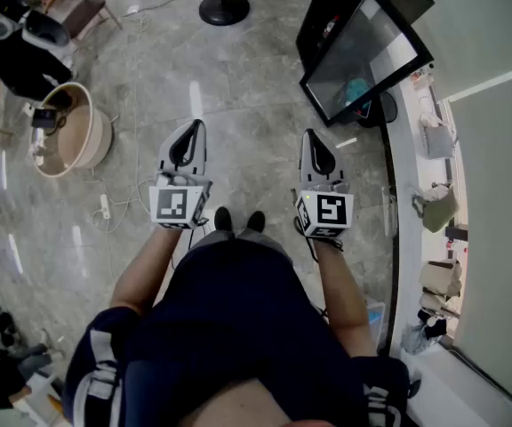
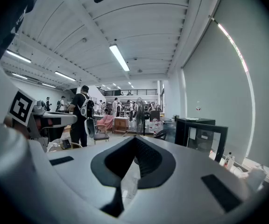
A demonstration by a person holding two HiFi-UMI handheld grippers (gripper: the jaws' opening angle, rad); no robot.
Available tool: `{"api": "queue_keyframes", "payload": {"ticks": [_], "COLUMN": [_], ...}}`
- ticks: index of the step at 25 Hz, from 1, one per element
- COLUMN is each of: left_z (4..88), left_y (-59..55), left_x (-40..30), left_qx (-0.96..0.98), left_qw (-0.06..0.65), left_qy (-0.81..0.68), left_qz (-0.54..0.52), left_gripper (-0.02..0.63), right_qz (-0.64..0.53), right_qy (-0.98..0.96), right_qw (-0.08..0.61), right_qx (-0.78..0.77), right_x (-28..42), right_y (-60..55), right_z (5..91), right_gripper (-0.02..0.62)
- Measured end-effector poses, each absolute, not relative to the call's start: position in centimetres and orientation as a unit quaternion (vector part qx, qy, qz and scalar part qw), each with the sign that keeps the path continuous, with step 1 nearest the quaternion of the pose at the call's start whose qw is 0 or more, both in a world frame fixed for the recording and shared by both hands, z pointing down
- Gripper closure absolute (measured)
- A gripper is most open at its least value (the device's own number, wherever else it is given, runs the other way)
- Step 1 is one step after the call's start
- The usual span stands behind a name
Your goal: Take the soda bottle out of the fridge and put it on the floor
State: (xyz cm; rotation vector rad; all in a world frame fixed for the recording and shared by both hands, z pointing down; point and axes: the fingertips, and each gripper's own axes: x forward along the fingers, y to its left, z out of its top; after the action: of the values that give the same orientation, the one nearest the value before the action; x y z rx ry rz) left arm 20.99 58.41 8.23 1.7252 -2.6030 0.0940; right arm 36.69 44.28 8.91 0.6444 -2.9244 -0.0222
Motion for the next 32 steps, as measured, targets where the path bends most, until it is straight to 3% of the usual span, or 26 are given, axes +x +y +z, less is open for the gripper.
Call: {"api": "queue_keyframes", "payload": {"ticks": [32], "left_z": [8.6], "left_y": [56.4], "left_x": [21.9], "left_qx": [0.581], "left_qw": [0.000], "left_qy": [-0.814], "left_qz": [0.002], "left_gripper": [0.569], "right_qz": [-0.003], "right_qy": [-0.976], "right_qw": [0.079], "right_qx": [0.202], "right_x": [36.5], "right_y": [43.9], "right_z": [10.0], "right_gripper": [0.577]}}
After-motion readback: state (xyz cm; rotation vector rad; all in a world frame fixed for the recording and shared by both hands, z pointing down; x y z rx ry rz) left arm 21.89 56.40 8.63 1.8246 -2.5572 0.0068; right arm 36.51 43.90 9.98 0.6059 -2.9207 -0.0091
